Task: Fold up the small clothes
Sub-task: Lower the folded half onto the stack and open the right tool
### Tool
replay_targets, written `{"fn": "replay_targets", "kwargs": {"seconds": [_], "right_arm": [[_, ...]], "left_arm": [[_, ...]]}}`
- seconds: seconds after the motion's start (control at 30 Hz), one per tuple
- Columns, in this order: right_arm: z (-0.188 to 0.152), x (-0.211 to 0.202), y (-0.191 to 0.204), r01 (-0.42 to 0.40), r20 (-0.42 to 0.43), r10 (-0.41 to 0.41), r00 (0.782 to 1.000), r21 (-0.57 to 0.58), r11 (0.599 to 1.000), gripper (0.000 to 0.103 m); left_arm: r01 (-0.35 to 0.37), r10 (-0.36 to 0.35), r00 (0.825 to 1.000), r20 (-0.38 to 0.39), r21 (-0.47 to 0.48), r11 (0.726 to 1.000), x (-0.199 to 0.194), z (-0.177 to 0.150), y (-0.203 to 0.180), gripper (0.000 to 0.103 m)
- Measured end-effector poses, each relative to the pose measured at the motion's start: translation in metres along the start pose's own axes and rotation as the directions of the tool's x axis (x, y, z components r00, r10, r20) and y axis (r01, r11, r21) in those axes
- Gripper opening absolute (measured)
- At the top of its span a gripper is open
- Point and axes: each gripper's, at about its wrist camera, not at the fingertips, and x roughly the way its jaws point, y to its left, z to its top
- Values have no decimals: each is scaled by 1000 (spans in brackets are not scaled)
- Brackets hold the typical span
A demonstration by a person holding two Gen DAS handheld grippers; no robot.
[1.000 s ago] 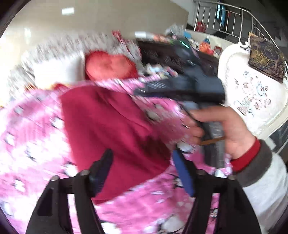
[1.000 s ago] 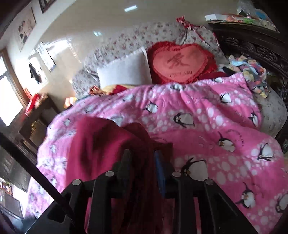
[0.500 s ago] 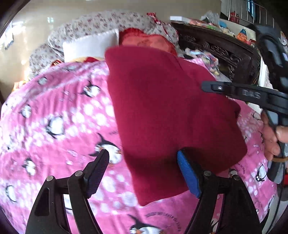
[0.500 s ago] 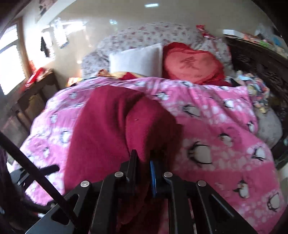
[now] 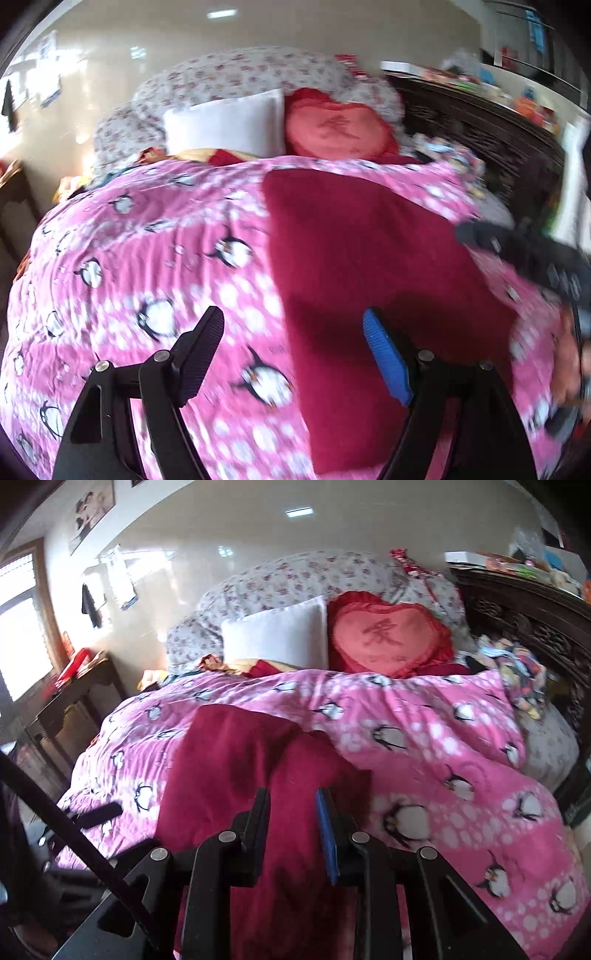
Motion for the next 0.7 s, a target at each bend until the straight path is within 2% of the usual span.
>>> {"fn": "replay_targets", "kwargs": {"seconds": [0.13, 0.17, 0.23, 0.33, 0.43, 0.53, 0.7], "right_arm": [[4, 40, 0, 33, -59, -33, 998, -5, 999, 24], [3, 55, -2, 84, -91, -85, 992, -23, 996, 16], [-1, 73, -10, 130, -115, -134, 984, -41, 991, 13], [-4, 86, -27, 92, -115, -90, 989, 15, 996, 12], [-1, 74, -28, 65, -120, -60, 991, 36, 997, 12], [-3, 39, -18, 34, -95, -31, 995, 30, 999, 17], [-40, -18, 12, 19, -68, -24, 997, -71, 997, 17]], "left_arm": [[-16, 14, 999, -38, -32, 999, 33, 17, 2, 77], [-16, 15, 999, -45, -30, 999, 41, 19, 2, 80], [-20, 19, 998, -58, -14, 1000, 55, 21, -4, 84], [-26, 26, 998, -49, -5, 1000, 61, 22, -9, 84], [-18, 18, 999, -47, -17, 1000, 51, 21, -5, 84], [-11, 10, 999, -36, -36, 999, 34, 12, 1, 84], [3, -4, 1000, -20, -54, 999, 11, -14, 4, 84]]}}
